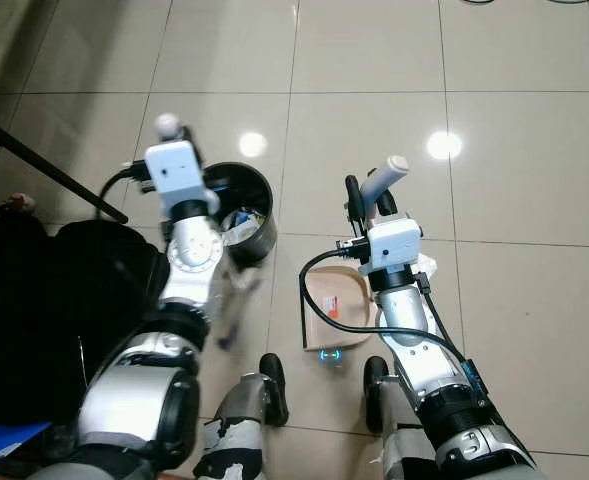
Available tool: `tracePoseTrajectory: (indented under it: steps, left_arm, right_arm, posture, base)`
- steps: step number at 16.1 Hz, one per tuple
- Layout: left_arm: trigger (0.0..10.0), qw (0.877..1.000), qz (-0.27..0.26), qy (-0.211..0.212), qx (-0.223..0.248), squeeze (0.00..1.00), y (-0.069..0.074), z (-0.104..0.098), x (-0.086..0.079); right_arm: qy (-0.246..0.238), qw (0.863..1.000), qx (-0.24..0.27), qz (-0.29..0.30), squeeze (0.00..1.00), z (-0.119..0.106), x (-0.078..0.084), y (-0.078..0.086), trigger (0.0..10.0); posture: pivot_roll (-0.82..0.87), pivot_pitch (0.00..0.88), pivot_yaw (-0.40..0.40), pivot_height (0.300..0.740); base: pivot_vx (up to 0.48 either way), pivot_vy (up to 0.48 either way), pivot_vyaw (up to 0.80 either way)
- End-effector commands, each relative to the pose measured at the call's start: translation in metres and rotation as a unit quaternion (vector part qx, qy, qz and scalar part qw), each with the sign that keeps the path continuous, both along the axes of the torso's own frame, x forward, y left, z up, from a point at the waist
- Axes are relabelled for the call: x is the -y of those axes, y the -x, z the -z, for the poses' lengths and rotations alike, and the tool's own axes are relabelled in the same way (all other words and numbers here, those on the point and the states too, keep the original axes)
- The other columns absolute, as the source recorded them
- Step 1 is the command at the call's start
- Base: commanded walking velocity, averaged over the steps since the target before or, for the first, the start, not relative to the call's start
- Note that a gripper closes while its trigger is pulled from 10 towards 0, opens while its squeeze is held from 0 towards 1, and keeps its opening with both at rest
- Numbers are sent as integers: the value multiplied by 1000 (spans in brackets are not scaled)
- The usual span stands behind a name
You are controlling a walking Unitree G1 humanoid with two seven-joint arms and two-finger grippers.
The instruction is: Sweep floor
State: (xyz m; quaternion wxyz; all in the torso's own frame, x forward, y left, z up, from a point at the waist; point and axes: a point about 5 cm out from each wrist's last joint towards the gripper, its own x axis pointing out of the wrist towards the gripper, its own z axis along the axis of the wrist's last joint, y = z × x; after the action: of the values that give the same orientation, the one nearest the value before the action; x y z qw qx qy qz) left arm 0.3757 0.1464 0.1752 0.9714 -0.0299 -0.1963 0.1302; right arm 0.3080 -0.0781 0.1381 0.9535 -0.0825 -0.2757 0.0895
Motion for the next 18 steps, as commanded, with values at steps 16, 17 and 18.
tracePoseTrajectory:
  steps: [16, 17, 18]
  left_arm:
    - [10000, 955, 242, -110, 129, 0, 22, -44, 2]
    - [10000, 955, 242, -110, 129, 0, 22, -44, 2]
    - [10000, 957, 255, -97, 95, 0, 24, -34, 0]
  right_arm:
    - [10, 1000, -10, 3, 0, 12, 3, 7, 10000]
    - [10, 1000, -10, 3, 0, 12, 3, 7, 10000]
    - [1, 1000, -9, 18, 0, 8, 13, 12, 10000]
  posture:
    - [28, 387, 136, 740]
    - [28, 387, 136, 740]
    - [10, 348, 127, 740]
  base:
    - [0, 0, 0]
    - [0, 0, 0]
    - [0, 0, 0]
